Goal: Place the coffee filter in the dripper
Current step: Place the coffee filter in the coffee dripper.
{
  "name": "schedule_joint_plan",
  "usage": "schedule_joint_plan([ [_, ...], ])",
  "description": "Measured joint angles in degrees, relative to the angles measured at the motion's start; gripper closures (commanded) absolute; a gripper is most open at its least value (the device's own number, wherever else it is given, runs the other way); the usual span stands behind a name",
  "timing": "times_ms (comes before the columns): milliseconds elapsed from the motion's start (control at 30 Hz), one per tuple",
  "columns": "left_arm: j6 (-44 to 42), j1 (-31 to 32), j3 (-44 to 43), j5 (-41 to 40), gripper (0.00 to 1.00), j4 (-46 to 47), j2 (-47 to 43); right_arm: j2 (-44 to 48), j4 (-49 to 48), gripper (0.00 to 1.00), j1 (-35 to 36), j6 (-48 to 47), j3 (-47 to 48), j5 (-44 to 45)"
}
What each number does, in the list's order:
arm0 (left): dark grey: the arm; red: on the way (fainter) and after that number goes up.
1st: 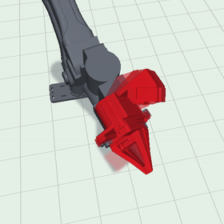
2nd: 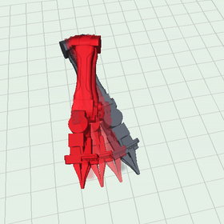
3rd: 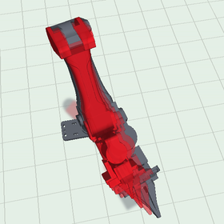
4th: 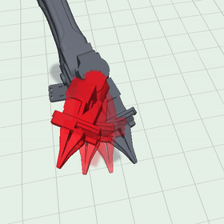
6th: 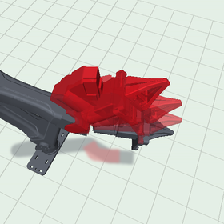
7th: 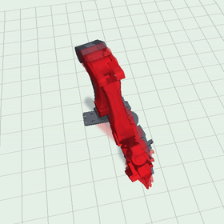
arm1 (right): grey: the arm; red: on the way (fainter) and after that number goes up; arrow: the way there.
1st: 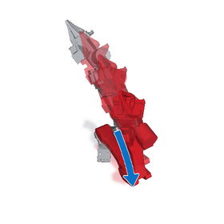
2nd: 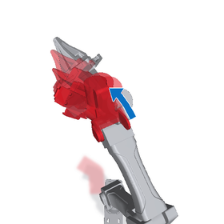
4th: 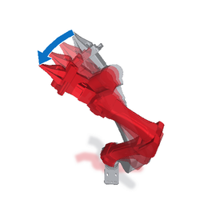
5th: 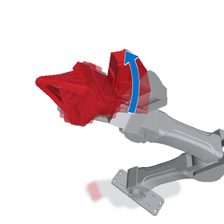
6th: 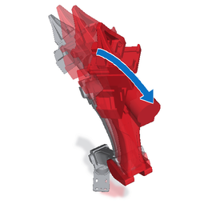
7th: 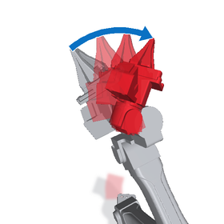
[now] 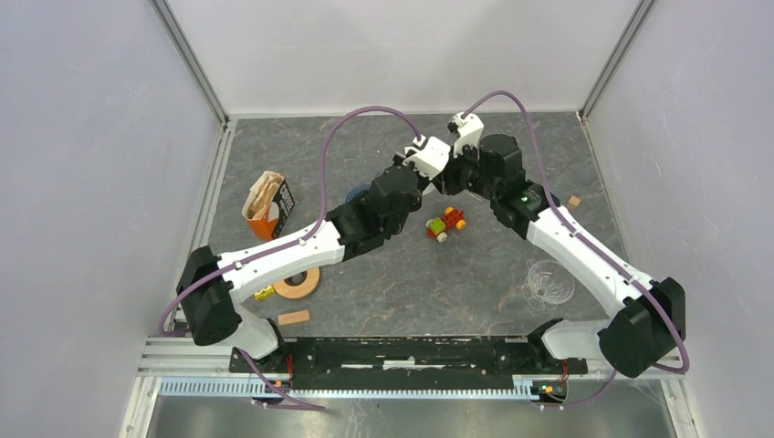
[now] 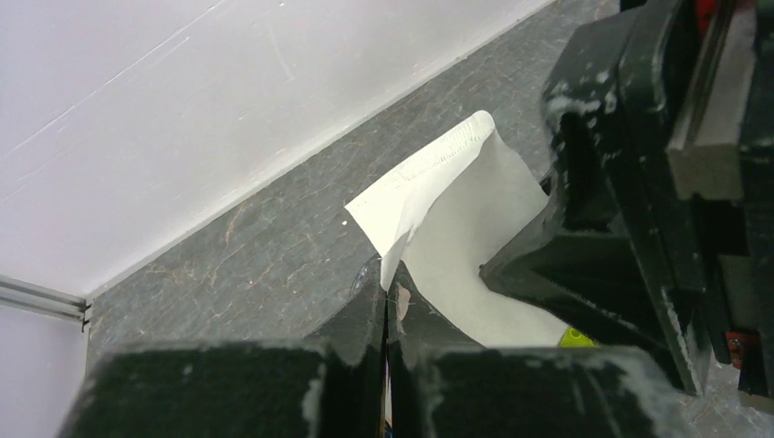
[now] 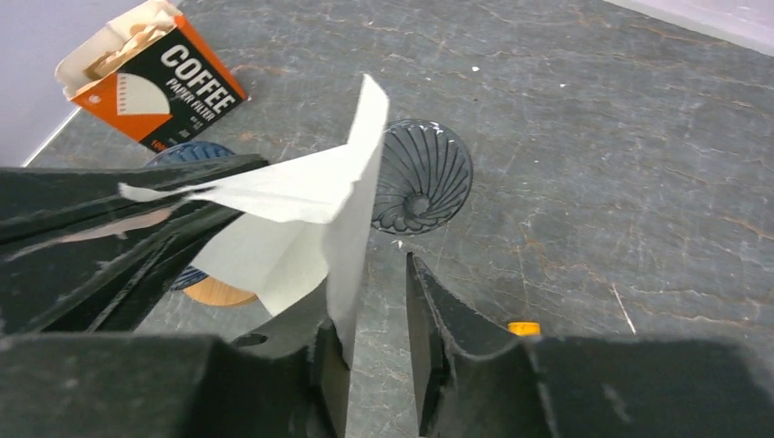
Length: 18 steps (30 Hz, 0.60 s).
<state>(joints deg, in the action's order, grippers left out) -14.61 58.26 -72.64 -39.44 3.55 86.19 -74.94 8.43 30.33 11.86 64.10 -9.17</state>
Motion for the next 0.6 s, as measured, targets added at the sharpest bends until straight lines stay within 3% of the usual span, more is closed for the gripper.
schedule_joint_plan([
  [267,0.0,0.0,1.42,3.26,0.98,-0.61,-1.25,2.86,-0.09,0.42,-0.07,-5.6,-0.59,-3.32],
  [600,0.07,0.0,1.42,10.16,0.98,-4.9,-3.17,6.62,0.59,0.36,-0.85,-12.39,-0.42,-2.25],
])
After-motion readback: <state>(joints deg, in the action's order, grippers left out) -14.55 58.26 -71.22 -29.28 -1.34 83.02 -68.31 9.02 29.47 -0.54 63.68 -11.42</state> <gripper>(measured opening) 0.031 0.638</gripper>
